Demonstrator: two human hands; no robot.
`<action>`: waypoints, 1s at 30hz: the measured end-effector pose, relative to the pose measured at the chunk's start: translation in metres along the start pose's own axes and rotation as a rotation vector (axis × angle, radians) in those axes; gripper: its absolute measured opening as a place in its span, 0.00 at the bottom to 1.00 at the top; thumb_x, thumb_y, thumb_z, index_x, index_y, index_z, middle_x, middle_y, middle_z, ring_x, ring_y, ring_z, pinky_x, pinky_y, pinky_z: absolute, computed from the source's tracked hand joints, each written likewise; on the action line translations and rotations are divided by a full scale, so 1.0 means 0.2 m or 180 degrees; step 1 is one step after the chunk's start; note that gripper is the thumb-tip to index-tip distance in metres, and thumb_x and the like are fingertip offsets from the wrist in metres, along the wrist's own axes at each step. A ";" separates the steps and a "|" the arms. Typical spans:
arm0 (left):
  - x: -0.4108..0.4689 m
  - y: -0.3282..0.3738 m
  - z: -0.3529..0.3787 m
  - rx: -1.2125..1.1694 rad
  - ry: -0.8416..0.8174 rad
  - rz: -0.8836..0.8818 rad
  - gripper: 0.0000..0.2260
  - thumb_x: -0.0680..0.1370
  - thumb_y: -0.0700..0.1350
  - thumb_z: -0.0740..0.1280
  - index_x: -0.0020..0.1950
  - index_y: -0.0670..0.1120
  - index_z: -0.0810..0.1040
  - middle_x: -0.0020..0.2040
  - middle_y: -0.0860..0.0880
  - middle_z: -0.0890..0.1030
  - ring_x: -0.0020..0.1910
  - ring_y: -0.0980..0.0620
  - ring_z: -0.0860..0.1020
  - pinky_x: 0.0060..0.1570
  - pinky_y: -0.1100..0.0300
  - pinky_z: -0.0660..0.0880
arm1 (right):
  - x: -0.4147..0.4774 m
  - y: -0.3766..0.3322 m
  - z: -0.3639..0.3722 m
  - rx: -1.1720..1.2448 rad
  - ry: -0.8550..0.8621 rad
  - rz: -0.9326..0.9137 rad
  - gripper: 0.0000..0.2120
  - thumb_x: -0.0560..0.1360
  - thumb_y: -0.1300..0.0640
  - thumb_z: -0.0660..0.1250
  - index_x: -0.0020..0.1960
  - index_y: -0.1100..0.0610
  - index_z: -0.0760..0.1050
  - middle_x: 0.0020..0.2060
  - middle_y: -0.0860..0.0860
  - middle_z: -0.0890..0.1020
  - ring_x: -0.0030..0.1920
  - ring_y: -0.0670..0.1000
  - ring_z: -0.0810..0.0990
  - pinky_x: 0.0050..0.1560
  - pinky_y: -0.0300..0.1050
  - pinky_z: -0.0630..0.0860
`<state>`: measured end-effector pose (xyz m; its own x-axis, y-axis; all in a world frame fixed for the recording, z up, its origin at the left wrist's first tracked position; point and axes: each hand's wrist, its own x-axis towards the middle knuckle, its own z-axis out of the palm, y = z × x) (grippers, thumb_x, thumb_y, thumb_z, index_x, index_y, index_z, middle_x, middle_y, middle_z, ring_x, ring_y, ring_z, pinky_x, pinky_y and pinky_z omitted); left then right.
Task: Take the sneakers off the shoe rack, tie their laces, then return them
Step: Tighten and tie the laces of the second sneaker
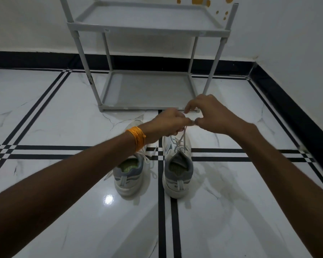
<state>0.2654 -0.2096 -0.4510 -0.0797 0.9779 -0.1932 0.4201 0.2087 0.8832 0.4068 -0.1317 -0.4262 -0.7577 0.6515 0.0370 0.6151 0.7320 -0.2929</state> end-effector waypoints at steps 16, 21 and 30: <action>-0.04 0.01 -0.09 0.0009 -0.0088 0.0214 0.08 0.70 0.41 0.74 0.48 0.44 0.82 0.44 0.49 0.82 0.43 0.53 0.78 0.42 0.61 0.74 | -0.06 -0.10 -0.13 0.3424 0.0314 0.0644 0.10 0.78 0.59 0.62 0.38 0.58 0.70 0.28 0.50 0.66 0.27 0.47 0.63 0.27 0.39 0.59; 0.01 -0.03 0.07 0.1136 0.1167 0.1143 0.09 0.65 0.34 0.71 0.38 0.45 0.74 0.32 0.51 0.75 0.30 0.55 0.72 0.33 0.62 0.68 | -0.03 -0.19 -0.19 0.4166 0.0451 0.0520 0.10 0.80 0.56 0.61 0.41 0.58 0.73 0.34 0.51 0.76 0.30 0.47 0.73 0.27 0.37 0.68; -0.01 -0.13 0.04 0.1711 0.1996 0.2126 0.14 0.73 0.47 0.74 0.51 0.41 0.74 0.37 0.47 0.80 0.33 0.49 0.77 0.32 0.57 0.75 | 0.03 -0.04 0.02 0.6029 0.1230 0.1725 0.05 0.79 0.66 0.62 0.47 0.66 0.76 0.45 0.61 0.82 0.44 0.54 0.84 0.45 0.40 0.84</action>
<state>0.2627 -0.2167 -0.4766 -0.0726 0.7551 0.6516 0.8830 -0.2552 0.3941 0.3966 -0.1342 -0.4284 -0.3707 0.8804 -0.2958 -0.4407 -0.4471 -0.7784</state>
